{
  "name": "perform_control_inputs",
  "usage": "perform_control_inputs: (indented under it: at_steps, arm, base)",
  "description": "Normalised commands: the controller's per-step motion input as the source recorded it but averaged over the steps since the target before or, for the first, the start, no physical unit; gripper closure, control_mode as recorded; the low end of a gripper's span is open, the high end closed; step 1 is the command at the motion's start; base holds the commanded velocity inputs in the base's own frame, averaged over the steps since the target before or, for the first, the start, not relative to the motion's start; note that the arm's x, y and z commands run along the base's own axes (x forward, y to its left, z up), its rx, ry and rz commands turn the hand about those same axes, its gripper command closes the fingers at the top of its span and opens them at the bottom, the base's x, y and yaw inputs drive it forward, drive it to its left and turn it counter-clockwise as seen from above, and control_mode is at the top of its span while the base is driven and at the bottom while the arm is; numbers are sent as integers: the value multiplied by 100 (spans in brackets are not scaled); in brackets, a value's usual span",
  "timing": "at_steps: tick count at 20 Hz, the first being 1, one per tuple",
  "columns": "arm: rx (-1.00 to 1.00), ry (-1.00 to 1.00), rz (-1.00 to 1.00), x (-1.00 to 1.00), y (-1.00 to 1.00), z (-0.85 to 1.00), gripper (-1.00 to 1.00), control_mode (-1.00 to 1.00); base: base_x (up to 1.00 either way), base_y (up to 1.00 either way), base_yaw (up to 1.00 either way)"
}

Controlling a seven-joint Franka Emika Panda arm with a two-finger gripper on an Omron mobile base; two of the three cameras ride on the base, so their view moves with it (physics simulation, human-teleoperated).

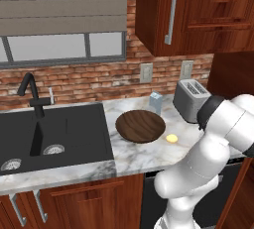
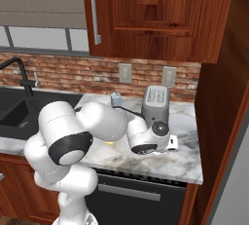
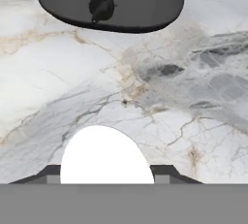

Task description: Gather the eggs and milk located in the vicinity of the sink area and place them right next to the bowl.

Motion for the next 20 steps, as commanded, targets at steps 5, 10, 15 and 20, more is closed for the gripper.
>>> perform_control_inputs:
  at_steps: [5, 10, 15, 20]
  arm:
    - [0, -3, 19, -12, 28, 35, 100, -100]
    - [0, 0, 22, 0, 27, 58, 100, -100]
    - [0, 0, 26, -4, 23, 51, 100, -100]
    - [0, 0, 25, -19, 26, 19, 100, -100]
  base:
    - [0, 0, 0]
    - [0, 0, 0]
    - [0, 0, 0]
    - [0, 0, 0]
